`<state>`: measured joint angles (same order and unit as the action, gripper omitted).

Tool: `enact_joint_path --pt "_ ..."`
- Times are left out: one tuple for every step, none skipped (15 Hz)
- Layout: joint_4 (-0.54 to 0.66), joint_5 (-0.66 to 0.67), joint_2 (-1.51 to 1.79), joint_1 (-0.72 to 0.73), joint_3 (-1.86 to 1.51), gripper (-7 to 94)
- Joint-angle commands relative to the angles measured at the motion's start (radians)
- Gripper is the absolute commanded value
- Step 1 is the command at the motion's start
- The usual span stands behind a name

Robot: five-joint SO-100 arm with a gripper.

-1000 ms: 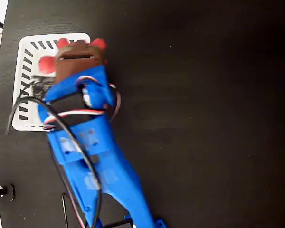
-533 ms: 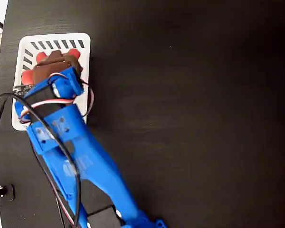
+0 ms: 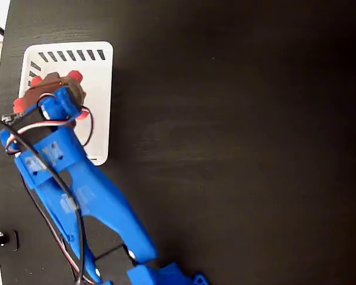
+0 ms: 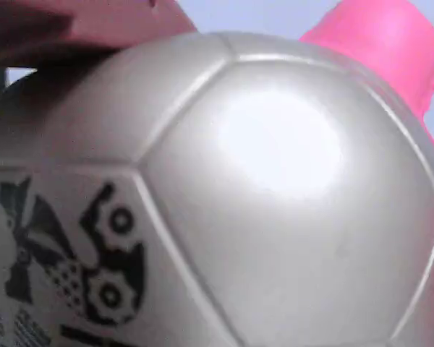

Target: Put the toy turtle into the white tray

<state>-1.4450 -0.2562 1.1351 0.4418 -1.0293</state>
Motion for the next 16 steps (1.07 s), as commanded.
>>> enact_joint_path --pt "-0.018 -0.018 0.032 0.012 0.060 0" --pt "-0.018 -0.017 0.021 0.017 0.060 0" --pt "-0.017 -0.014 0.012 0.021 0.061 1" --pt "-0.014 -0.012 0.002 0.026 0.064 2" --pt "-0.015 -0.012 -0.015 0.032 0.080 9" --pt "-0.021 -0.012 -0.034 0.040 0.092 22" --pt "-0.021 -0.012 -0.043 0.048 0.094 36" --pt "-0.020 -0.015 -0.049 0.054 0.094 43" --pt "-0.017 -0.017 -0.051 0.057 0.092 48" --pt "-0.014 -0.018 -0.051 0.057 0.089 48" --pt "-0.009 -0.020 -0.044 0.057 0.077 52" --pt "-0.008 -0.018 -0.038 0.055 0.067 53" --pt "-0.011 -0.015 -0.035 0.052 0.064 54" --pt "-0.017 -0.008 -0.035 0.052 0.061 60" --pt "-0.017 -0.009 -0.034 0.052 0.057 62" --pt "-0.017 -0.015 -0.029 0.052 0.051 62"
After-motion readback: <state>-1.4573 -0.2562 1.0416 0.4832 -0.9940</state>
